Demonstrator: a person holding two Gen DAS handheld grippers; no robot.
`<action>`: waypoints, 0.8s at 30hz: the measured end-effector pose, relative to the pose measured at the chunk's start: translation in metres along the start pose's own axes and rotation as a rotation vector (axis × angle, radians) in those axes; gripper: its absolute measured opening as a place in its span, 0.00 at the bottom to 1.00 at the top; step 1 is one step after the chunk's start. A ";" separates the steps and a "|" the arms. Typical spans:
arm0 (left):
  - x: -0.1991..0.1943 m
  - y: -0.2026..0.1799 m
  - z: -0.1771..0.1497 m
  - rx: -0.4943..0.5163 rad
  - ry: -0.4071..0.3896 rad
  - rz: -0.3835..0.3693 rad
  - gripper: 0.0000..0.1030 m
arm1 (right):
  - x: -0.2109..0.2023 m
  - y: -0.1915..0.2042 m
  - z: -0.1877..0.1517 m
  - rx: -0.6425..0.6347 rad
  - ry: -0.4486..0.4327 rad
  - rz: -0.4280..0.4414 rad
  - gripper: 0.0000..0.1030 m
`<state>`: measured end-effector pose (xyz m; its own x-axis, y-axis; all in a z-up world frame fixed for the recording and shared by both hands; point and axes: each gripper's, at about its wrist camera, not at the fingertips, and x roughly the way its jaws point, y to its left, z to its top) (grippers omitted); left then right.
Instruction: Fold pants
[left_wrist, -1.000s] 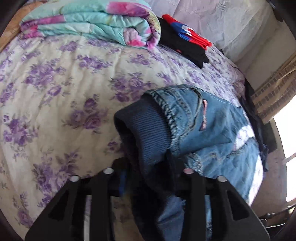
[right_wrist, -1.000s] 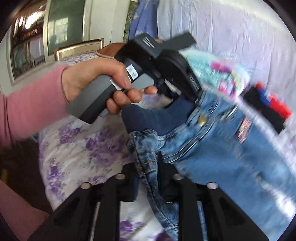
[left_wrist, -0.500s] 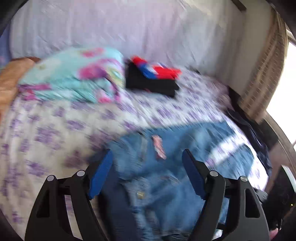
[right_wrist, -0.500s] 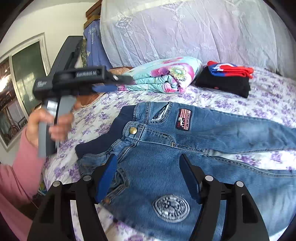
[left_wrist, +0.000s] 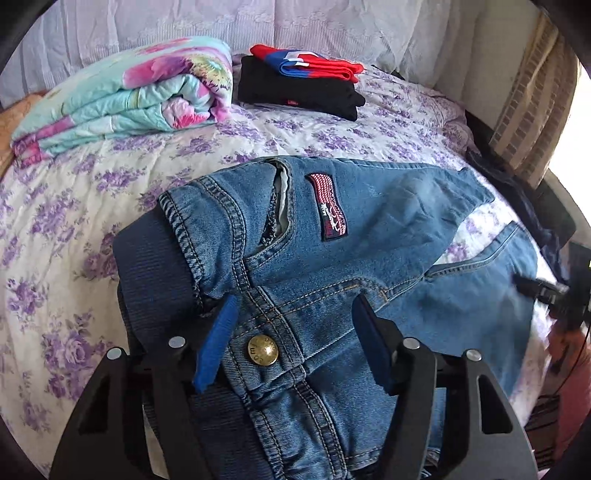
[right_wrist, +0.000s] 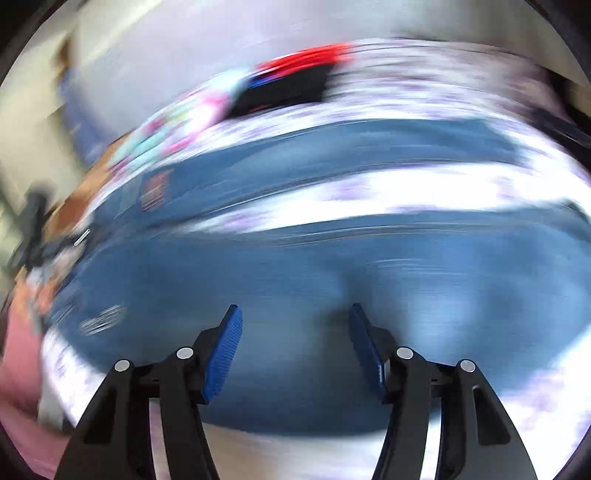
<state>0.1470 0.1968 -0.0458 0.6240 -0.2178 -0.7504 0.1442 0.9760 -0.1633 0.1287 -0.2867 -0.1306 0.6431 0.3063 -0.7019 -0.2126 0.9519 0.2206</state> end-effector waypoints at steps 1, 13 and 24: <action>0.000 -0.002 0.001 0.009 -0.005 0.010 0.61 | -0.002 -0.020 0.000 0.019 0.002 -0.090 0.60; -0.021 -0.015 -0.001 0.014 -0.058 0.126 0.87 | -0.003 0.046 0.016 -0.211 -0.049 -0.074 0.75; -0.061 0.007 -0.057 -0.178 -0.098 0.010 0.87 | 0.035 0.259 0.112 -0.465 -0.072 0.441 0.74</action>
<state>0.0661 0.2176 -0.0372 0.6977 -0.1993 -0.6881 0.0051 0.9619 -0.2734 0.1782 -0.0283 -0.0220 0.4666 0.6831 -0.5619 -0.7544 0.6389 0.1503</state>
